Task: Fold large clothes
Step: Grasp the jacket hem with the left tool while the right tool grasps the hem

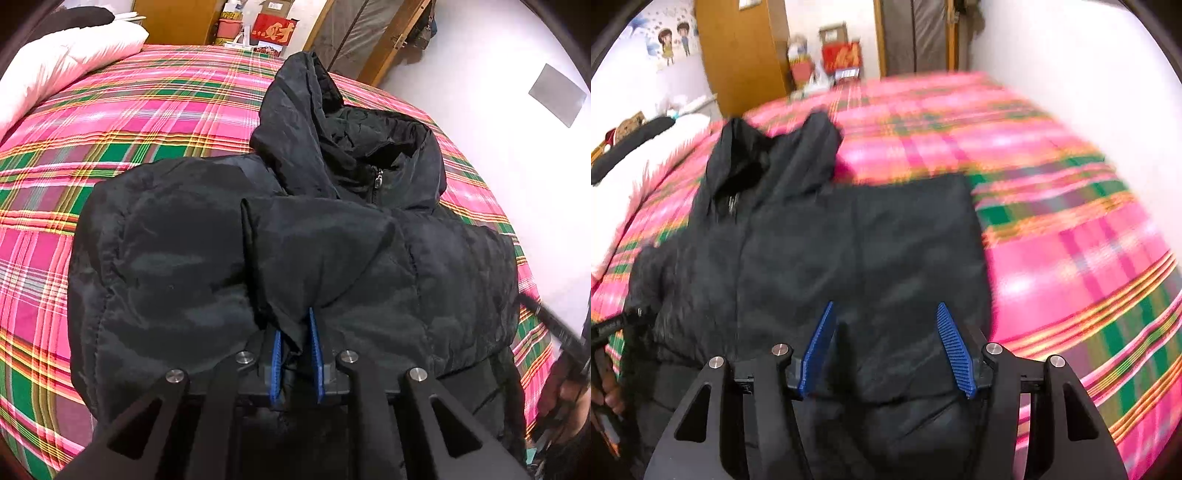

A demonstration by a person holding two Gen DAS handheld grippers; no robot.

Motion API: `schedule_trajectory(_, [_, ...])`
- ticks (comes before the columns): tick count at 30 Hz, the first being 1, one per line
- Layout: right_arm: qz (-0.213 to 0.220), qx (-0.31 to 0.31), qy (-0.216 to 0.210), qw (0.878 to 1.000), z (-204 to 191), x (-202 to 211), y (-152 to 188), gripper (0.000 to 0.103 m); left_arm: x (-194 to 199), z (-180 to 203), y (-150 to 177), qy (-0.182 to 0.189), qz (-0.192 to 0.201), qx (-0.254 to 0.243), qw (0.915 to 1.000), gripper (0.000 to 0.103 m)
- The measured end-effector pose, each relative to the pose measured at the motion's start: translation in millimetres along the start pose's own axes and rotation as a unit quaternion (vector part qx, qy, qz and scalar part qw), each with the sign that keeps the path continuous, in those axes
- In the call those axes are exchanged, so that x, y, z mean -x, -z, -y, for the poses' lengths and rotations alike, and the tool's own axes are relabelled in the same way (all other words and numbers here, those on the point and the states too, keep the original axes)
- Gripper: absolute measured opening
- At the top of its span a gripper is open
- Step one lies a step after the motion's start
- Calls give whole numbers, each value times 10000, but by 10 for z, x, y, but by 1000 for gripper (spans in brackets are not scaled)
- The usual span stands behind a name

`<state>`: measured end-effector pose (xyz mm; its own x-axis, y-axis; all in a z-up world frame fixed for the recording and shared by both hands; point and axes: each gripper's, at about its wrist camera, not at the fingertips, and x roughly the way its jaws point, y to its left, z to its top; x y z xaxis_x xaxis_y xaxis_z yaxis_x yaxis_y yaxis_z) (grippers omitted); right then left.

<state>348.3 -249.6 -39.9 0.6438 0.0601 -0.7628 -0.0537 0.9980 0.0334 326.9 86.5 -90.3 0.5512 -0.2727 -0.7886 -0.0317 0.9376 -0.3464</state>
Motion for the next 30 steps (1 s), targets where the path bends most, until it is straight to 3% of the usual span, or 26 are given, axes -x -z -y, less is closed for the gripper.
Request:
schedule_trajectory(6, [-383, -309, 173, 9986, 346, -609, -358, 54, -49, 49, 0, -120, -18, -176, 9998, 17])
schedule_trajectory(10, [-733, -253, 224, 9967, 362, -918, -275, 54, -65, 79, 4, -65, -5, -239, 9997, 20])
schedule_trajectory(16, [-453, -328, 314, 9979, 345, -576, -234, 54, 45, 68, -39, -125, 18, -135, 9998, 20])
schedule_trajectory(21, [-29, -249, 88, 9996, 231, -71, -45, 54, 398, 143, -114, -195, 645, -369, 9970, 20])
schedule_trajectory(26, [-120, -153, -127, 9997, 75, -81, 83, 54, 572, 190, -179, -427, 1176, -558, 9906, 20])
schedule_trajectory(28, [-331, 23, -44, 9994, 11, -235, 129, 54, 566, 135, -187, -661, 1147, -486, 9900, 21])
schedule_trajectory(30, [-508, 56, 7, 9987, 9, -354, 165, 54, 445, 35, -187, -868, 708, -333, 9931, 21])
